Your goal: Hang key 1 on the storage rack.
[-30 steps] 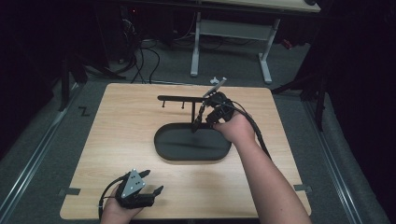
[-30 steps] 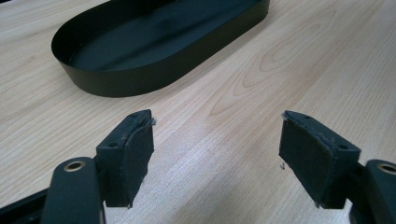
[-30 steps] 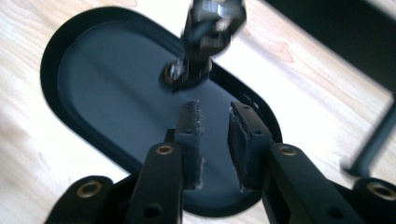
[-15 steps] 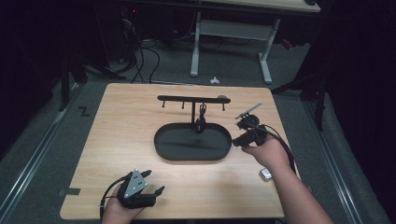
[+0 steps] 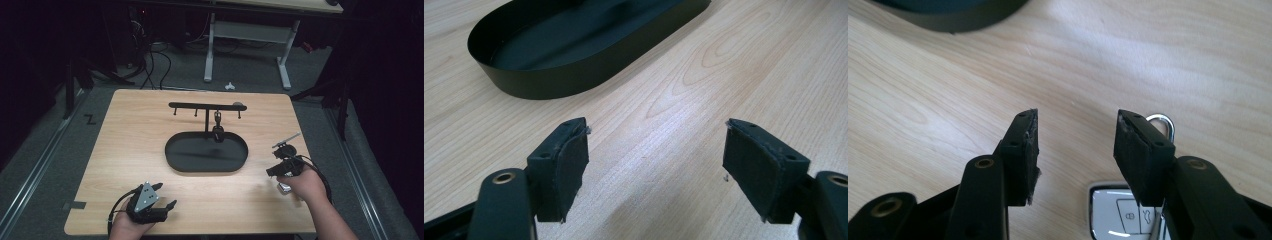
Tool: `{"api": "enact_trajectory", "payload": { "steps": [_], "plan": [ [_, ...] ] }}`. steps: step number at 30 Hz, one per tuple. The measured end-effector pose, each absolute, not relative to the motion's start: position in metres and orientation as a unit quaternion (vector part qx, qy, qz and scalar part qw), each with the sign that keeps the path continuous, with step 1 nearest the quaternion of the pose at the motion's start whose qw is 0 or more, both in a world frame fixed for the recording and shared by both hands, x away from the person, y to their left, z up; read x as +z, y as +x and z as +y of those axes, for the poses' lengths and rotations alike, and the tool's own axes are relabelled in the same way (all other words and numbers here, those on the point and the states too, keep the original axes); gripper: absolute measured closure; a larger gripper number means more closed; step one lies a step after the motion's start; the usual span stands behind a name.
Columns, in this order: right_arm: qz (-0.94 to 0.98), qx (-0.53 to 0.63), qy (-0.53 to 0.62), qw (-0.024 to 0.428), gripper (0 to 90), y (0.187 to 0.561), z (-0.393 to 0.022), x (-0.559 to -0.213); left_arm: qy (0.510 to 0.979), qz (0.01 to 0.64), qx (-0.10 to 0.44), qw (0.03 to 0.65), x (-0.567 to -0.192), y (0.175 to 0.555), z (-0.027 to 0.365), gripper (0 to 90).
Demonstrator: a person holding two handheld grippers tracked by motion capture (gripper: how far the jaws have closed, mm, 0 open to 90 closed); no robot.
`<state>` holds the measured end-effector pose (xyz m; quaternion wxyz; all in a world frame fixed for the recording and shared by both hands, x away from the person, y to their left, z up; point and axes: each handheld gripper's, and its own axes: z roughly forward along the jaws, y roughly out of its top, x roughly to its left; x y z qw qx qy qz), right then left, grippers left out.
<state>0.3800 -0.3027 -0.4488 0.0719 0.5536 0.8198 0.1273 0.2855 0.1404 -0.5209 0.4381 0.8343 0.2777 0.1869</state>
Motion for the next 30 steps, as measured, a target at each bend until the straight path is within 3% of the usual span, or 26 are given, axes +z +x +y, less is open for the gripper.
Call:
{"api": "enact_trajectory", "payload": {
  "steps": [11, 30],
  "plan": [
    [0.812, 0.113, 0.569, 0.07, 52.9, 0.387, -0.329, -0.461, 0.839, 0.275, 0.187, 0.431, -0.522, 0.285, 0.14, 26.7],
    [0.796, 0.081, 0.597, 0.056, 66.1, 0.401, -0.35, -0.488, 0.838, 0.278, 0.186, 0.431, -0.523, 0.284, 0.141, 26.8]
  ]
}}
